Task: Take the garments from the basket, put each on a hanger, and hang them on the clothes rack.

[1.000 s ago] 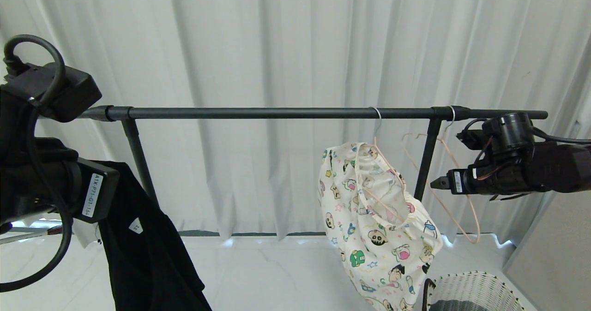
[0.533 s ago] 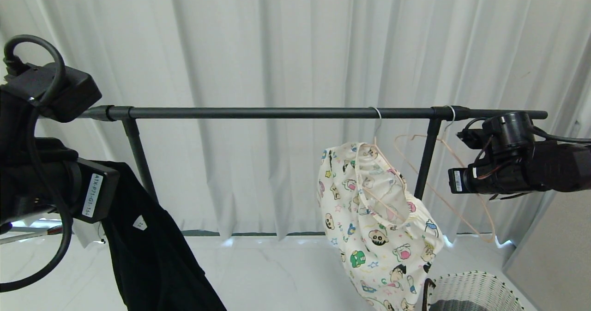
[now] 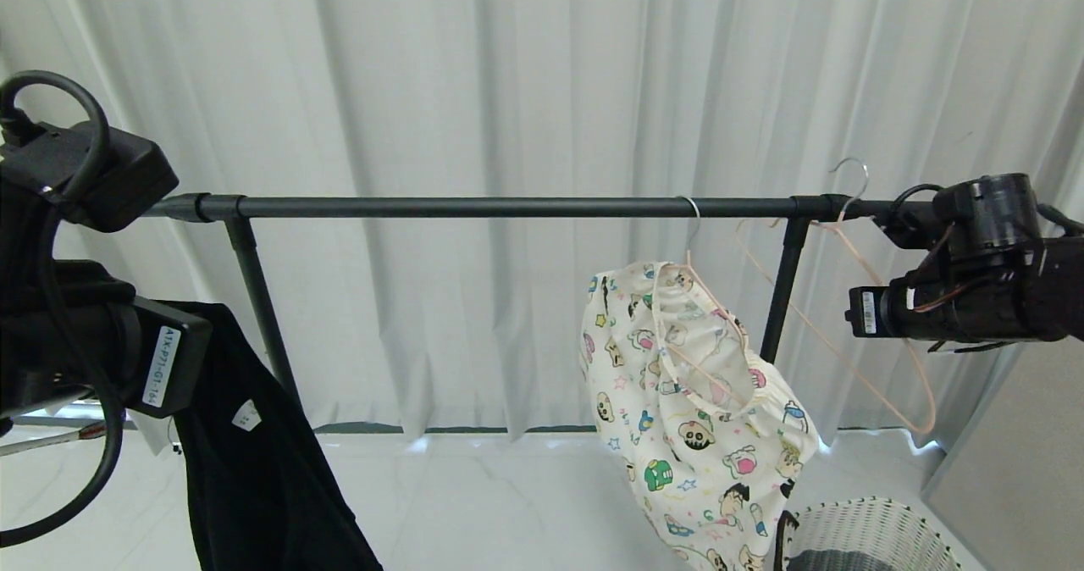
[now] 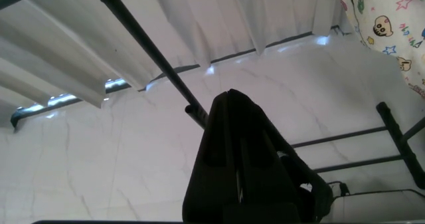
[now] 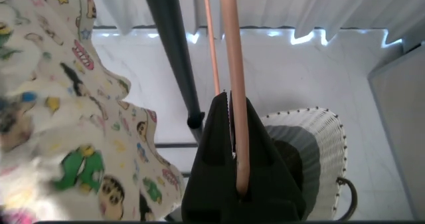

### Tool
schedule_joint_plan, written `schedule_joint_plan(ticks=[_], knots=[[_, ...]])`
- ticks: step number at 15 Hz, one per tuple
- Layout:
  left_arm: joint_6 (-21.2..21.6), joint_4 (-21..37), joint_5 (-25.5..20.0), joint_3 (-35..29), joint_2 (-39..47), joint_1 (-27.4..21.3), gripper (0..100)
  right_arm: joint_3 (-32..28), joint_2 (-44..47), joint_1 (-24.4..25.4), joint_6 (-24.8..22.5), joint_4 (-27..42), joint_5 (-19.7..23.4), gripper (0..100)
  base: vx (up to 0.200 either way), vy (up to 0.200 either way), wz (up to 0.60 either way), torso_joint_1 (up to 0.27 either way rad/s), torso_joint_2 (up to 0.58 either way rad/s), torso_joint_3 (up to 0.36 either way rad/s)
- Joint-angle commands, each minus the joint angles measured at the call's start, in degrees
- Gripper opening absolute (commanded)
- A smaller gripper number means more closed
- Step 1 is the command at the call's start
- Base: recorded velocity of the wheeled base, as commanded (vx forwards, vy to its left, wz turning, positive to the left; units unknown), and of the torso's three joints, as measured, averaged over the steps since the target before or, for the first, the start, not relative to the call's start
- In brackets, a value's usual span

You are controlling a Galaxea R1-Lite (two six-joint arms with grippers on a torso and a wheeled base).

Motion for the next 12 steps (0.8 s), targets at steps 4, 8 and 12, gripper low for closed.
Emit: schedule_joint_plan(ticks=[4, 8, 12], knots=[[0.2, 0.0, 0.3, 0.2, -0.7, 0.0, 0, 15.3, -16.4, 1.0, -0.3, 0.7, -0.4, 0, -0.05, 0.0, 0.0, 0.001, 0.0, 0.001], [0.2, 0.0, 0.5, 0.2, -0.8, -0.1, 0, 24.2, -28.2, 2.7, -0.4, 3.3, -0.5, 0, -0.2, 0.0, 0.0, 0.006, 0.0, 0.002], [0.4, 0.0, 0.5, 0.2, -0.6, -0.4, 0, 25.9, -37.9, 4.6, -0.6, 10.2, -0.4, 0, -0.2, 0.0, 0.0, -0.005, 0.0, 0.006]])
